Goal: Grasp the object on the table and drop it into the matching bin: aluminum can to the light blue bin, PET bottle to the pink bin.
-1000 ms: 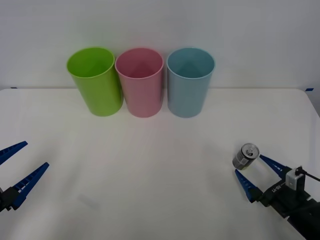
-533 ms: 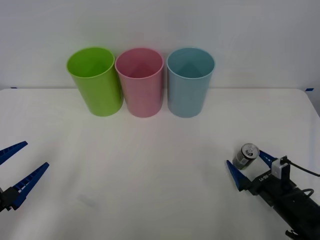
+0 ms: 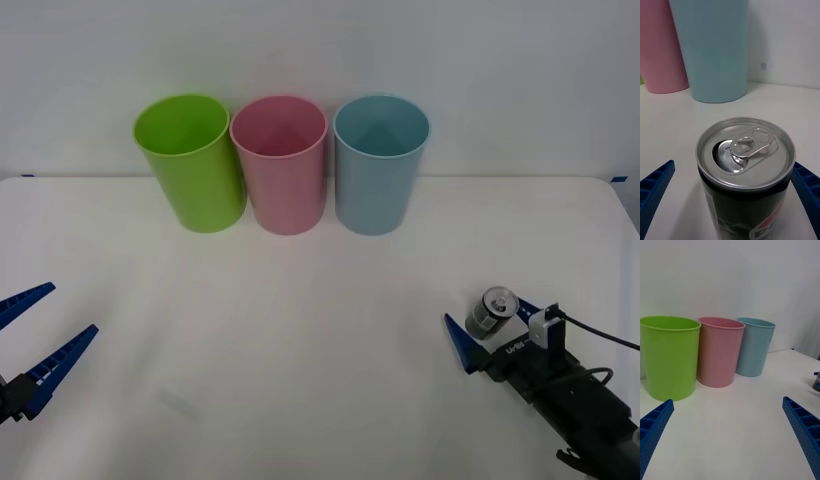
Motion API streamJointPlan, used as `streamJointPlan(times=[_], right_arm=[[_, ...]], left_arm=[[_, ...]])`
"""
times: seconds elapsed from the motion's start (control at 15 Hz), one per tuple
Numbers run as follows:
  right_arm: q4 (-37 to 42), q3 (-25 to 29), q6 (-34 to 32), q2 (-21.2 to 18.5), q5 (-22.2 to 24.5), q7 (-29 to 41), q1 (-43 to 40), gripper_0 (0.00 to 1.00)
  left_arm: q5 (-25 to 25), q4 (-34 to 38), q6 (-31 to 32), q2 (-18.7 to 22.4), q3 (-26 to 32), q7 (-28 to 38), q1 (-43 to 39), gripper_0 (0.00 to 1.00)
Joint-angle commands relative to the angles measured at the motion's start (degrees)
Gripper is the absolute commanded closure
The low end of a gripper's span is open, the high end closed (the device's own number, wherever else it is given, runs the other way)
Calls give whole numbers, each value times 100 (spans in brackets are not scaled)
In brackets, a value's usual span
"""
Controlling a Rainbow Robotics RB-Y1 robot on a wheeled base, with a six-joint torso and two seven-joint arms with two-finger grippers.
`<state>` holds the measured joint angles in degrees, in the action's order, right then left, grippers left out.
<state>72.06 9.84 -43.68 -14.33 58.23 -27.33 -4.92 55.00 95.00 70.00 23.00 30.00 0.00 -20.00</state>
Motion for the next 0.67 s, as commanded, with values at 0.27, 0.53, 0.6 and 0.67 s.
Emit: streamJointPlan(times=[0.27, 0.53, 0.6, 0.67], right_arm=[[1, 0, 0, -9, -14, -18, 0, 61], [1, 0, -9, 0, -49, -53, 9, 100], [1, 0, -9, 0, -49, -53, 0, 100], [1, -8, -9, 0, -58, -62, 0, 100]], left_arm=[[0, 0, 0, 0, 0, 0, 0, 0], [0, 0, 0, 0, 0, 0, 0, 0], [0, 0, 0, 0, 0, 0, 0, 0], [0, 0, 0, 0, 0, 0, 0, 0]])
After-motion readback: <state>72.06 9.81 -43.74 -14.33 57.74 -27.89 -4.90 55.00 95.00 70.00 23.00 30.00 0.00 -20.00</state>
